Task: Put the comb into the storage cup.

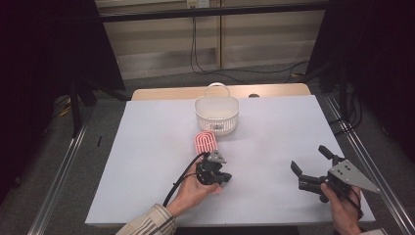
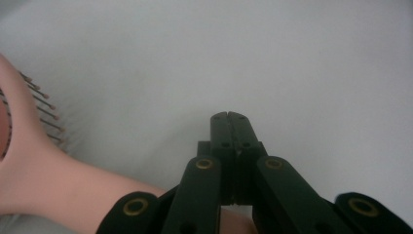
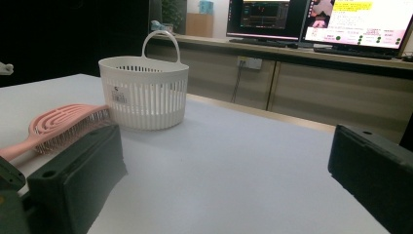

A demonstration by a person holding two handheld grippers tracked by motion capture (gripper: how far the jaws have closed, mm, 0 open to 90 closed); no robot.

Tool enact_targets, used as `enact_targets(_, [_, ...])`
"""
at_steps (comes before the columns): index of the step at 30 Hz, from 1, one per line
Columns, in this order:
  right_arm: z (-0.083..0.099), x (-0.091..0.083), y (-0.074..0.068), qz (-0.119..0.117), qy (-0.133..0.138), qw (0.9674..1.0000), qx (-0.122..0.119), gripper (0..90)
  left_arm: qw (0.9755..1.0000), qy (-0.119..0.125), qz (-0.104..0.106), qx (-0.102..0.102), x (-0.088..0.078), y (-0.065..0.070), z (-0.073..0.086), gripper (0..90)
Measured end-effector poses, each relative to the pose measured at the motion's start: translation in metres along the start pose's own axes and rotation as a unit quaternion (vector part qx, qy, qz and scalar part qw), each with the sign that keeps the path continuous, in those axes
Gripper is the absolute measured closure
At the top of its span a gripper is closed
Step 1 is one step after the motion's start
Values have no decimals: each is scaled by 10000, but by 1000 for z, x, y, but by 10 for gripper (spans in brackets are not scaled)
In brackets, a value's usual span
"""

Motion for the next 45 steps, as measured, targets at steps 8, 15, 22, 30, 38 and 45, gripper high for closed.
enact_targets(8, [0,0,0,-5,-4,10000,9,0,10000,-7,16,-59,-3,-1,3,900])
enact_targets(15, [0,1,0,-20,6,10000,19,0,9999,-33,20,-94,-8,-4,6,900])
enact_targets(22, [0,1,0,-21,-9,10000,19,0,9999,-53,8,-128,-10,-5,9,900])
enact_targets(30, [0,0,0,-6,11,10000,15,0,9999,-101,10,-126,-12,-6,11,900])
enact_targets(38, [0,0,0,-5,10,10000,5,0,9998,-143,11,-130,-16,-7,13,900])
enact_targets(45, [0,0,0,-6,11,10000,8,0,9998,-148,26,-163,-19,-8,16,900])
Point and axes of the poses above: each handheld gripper's, and its own axes: x roughly forward along the jaws, z roughly out of its underside, y roughly to its right, the point moved 7 cm from there along x, roughly forward along the jaws, and after that the axes turned 1 degree about -y, right-handed, at the moved point
